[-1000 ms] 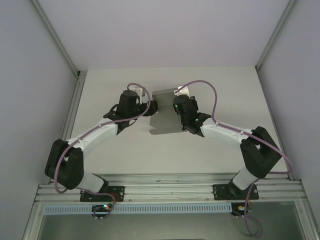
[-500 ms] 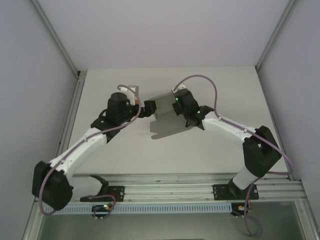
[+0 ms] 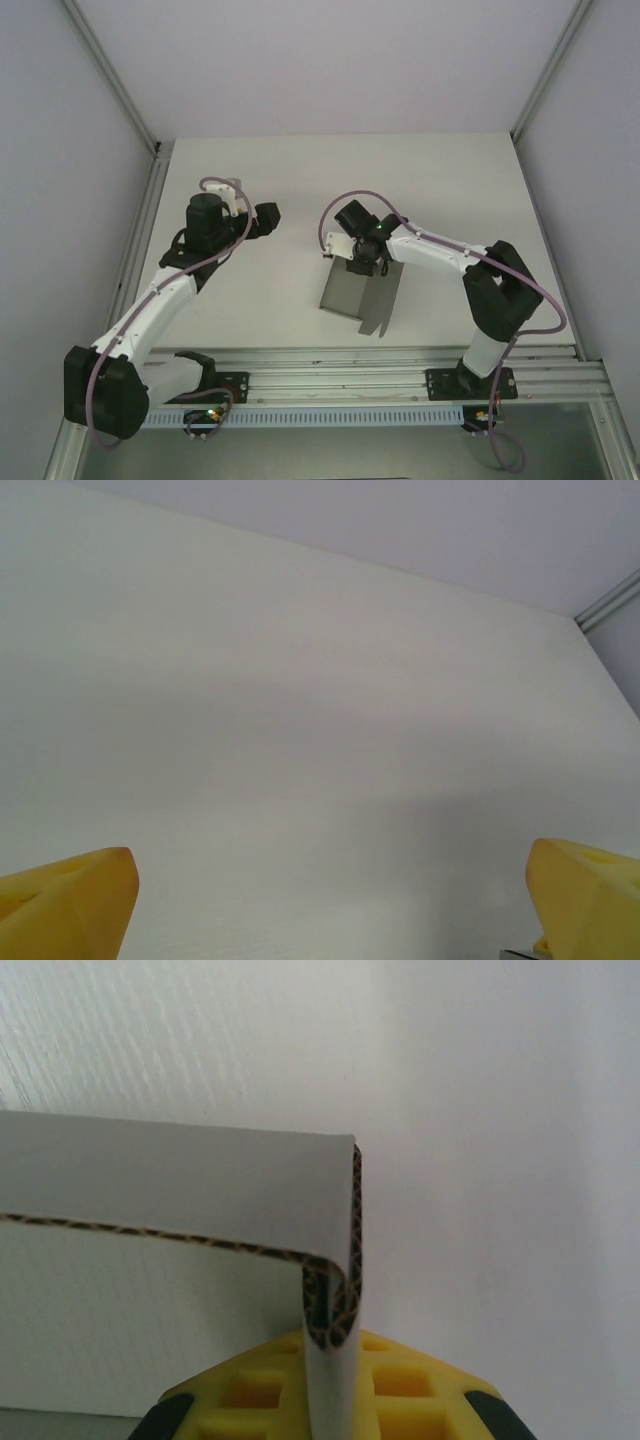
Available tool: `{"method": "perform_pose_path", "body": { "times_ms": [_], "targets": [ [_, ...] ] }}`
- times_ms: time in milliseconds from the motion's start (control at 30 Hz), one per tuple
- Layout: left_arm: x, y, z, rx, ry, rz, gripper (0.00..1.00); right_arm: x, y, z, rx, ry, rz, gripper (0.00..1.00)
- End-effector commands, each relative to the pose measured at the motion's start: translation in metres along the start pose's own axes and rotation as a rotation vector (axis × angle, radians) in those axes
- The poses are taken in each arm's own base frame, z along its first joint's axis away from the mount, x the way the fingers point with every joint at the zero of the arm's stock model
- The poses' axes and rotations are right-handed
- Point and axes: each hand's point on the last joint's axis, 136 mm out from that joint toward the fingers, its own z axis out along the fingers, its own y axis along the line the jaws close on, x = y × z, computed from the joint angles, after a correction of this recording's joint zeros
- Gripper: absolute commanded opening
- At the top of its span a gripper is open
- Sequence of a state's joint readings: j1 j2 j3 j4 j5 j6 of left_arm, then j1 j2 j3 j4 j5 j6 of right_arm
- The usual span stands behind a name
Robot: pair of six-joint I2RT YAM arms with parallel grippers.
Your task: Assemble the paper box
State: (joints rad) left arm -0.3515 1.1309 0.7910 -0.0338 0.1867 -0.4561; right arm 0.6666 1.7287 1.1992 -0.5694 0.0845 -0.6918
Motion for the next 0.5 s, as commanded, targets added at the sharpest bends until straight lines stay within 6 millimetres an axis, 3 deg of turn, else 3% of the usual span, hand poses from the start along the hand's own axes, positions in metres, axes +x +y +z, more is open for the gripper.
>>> {"method": "perform_pose_path", "body": {
  "times_ms": [0, 167, 267, 333, 400, 467],
  "targets": [
    [0.007, -0.002, 0.005, 0.031, 0.040, -0.022, 1.00, -0.013, -0.020, 0.011, 0.059, 0.015, -0.239, 0.10],
    [0.009, 0.006, 0.009, 0.005, 0.050, -0.031, 1.00, -0.012, -0.030, 0.049, 0.038, 0.147, -0.399, 0.15],
    [0.009, 0.014, 0.010, -0.015, 0.049, -0.043, 1.00, -0.028, -0.052, 0.068, 0.152, 0.132, -0.457, 0.18],
    [0.010, 0.018, 0.009, -0.028, 0.050, -0.048, 1.00, -0.040, -0.056, 0.071, 0.166, 0.099, -0.466, 0.37],
    [0.009, 0.020, 0.008, -0.036, 0.049, -0.053, 1.00, -0.049, -0.056, 0.065, 0.151, 0.075, -0.455, 0.66],
    [0.009, 0.024, 0.008, -0.045, 0.048, -0.062, 1.00, -0.057, -0.058, 0.055, 0.150, 0.043, -0.442, 0.72]
  ]
}}
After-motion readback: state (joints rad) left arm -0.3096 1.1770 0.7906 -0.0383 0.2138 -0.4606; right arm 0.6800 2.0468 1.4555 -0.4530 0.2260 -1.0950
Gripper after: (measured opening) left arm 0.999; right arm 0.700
